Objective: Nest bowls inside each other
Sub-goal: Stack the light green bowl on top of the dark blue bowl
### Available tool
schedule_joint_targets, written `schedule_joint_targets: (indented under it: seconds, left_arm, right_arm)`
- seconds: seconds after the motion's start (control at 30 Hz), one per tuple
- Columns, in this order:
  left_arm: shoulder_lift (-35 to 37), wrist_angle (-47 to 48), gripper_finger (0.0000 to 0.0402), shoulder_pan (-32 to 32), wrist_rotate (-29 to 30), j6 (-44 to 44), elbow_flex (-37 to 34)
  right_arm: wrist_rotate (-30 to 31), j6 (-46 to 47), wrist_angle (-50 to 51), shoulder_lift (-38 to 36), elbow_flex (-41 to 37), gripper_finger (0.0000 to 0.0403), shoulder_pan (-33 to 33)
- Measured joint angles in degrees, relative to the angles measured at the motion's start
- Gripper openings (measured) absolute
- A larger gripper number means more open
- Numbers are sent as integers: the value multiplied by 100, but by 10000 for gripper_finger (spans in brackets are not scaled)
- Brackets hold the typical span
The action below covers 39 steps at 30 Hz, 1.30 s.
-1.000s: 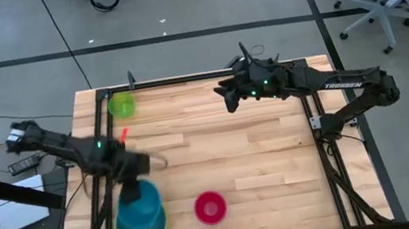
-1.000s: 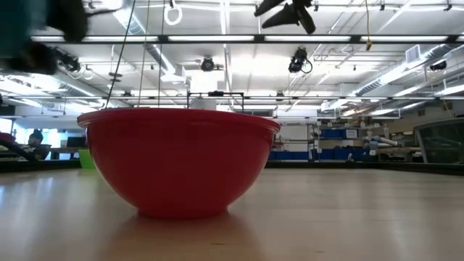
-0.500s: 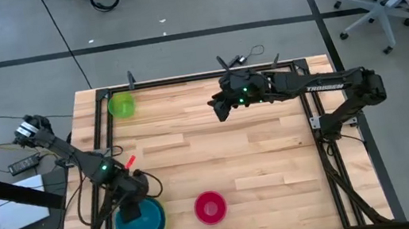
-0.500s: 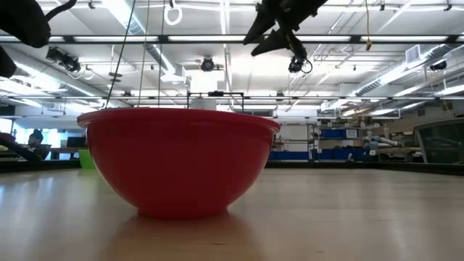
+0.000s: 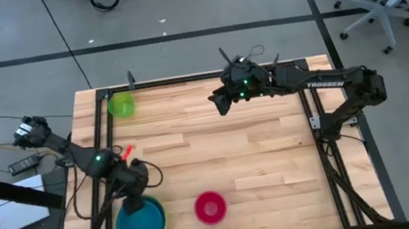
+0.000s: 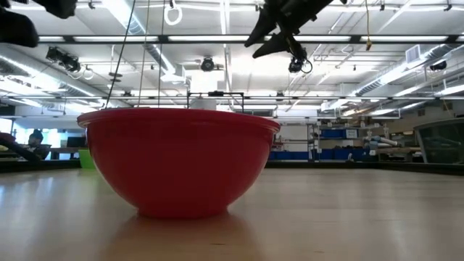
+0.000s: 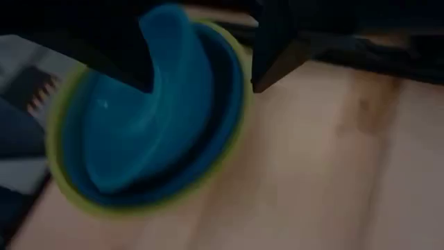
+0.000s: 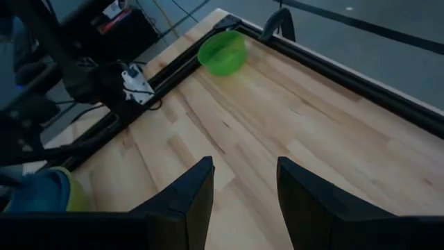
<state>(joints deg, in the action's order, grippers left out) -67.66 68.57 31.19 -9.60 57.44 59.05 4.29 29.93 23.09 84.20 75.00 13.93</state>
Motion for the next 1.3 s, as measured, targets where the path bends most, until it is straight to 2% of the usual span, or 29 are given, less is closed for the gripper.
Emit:
schedule_joint_targets:
  seconds: [0.17, 0.27, 0.4, 0.47, 0.57, 0.7, 0.8, 0.9, 1.0, 1.13, 1.3]
  left_arm:
    - [-140, -729, 219, -104, 4, 50, -412]
    - [-235, -720, 208, -167, 47, 210, -508]
    - [-97, -324, 198, -688, 912, 478, -382]
    - [98, -34, 195, -1139, 1322, 493, -343]
    - [327, 207, 192, -2082, 1638, 149, -343]
    - [387, 259, 190, -3604, 1931, -1170, -343]
    - [198, -135, 189, -4893, 2251, -2366, -339]
    - [-88, -605, 189, -6154, 2221, -3405, -339]
    - [-460, -904, 189, -7133, 2212, -4073, -339]
    - [-922, -1045, 189, -7901, 2043, -4603, -339]
    - [-1405, -1294, 189, -8166, 1997, -5054, -341]
  right_arm:
    - [-240, -176, 134, 0, 0, 162, 168]
    - [-261, -312, 147, 0, 0, 162, 206]
    - [-437, -352, 162, 0, 0, 162, 236]
    - [-450, -406, 160, 0, 0, 162, 252]
    - [-450, -473, 187, 0, 0, 162, 298]
    - [-447, -462, 366, 0, 0, 162, 312]
    - [-445, -461, 608, 0, 0, 162, 292]
    - [-389, -407, 881, 0, 0, 162, 208]
    - [-379, -325, 1037, 0, 0, 162, 106]
    - [-218, -251, 1100, 0, 0, 162, -59]
    - [-67, -117, 1091, 0, 0, 162, -175]
